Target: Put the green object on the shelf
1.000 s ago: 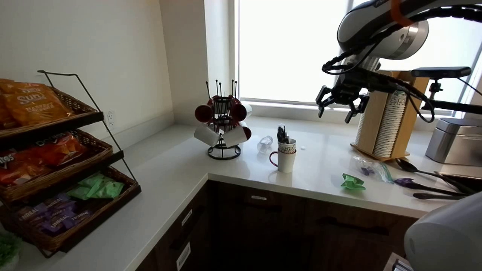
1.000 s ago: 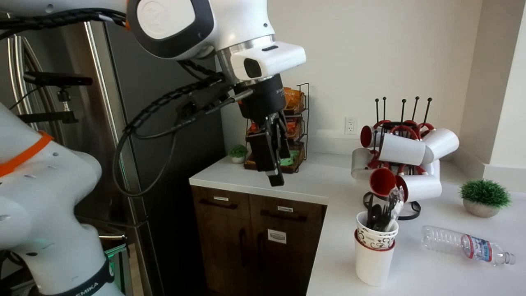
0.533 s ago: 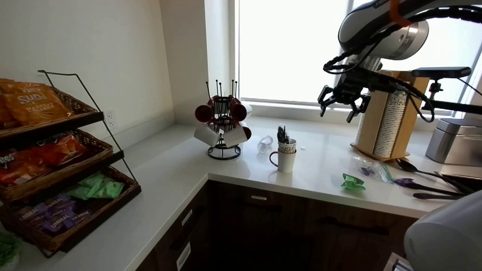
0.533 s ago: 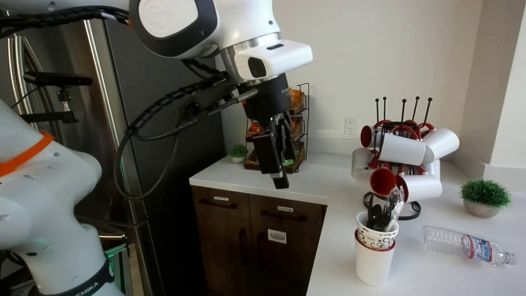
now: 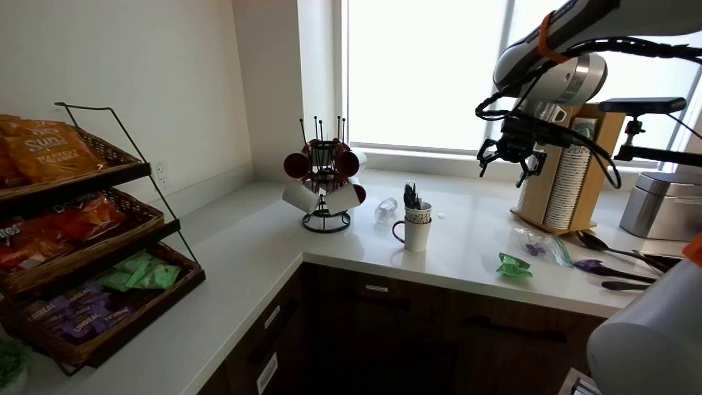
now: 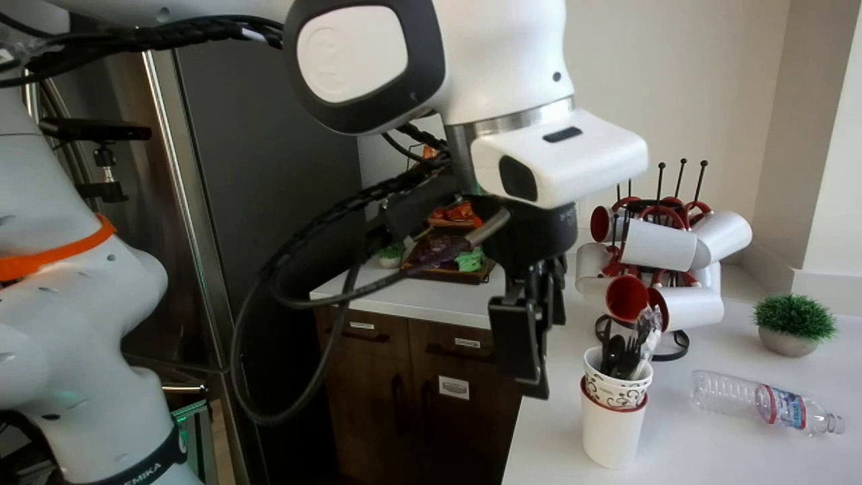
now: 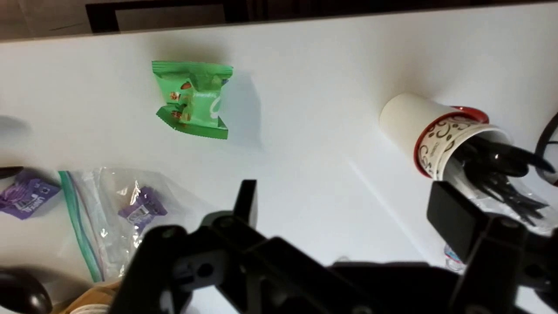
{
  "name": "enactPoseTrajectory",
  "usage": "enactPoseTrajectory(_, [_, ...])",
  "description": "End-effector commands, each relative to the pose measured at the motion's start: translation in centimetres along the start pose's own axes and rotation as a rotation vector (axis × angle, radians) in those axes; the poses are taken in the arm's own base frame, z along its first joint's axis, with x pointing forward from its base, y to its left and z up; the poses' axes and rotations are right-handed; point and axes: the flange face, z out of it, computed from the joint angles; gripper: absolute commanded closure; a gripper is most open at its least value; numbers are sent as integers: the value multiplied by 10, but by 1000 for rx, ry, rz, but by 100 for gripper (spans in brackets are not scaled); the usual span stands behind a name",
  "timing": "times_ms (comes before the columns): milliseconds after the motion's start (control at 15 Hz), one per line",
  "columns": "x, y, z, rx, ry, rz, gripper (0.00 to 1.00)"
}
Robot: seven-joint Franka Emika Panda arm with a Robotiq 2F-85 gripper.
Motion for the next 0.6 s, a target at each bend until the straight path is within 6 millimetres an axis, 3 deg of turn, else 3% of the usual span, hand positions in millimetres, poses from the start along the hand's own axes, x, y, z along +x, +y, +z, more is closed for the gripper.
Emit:
enactPoseTrajectory(0, [49, 21, 30, 4, -17, 130, 0])
enactPoseTrajectory(267, [81, 41, 66, -33, -69, 256, 0])
enactPoseTrajectory(533, [98, 56, 97, -140, -119, 358, 0])
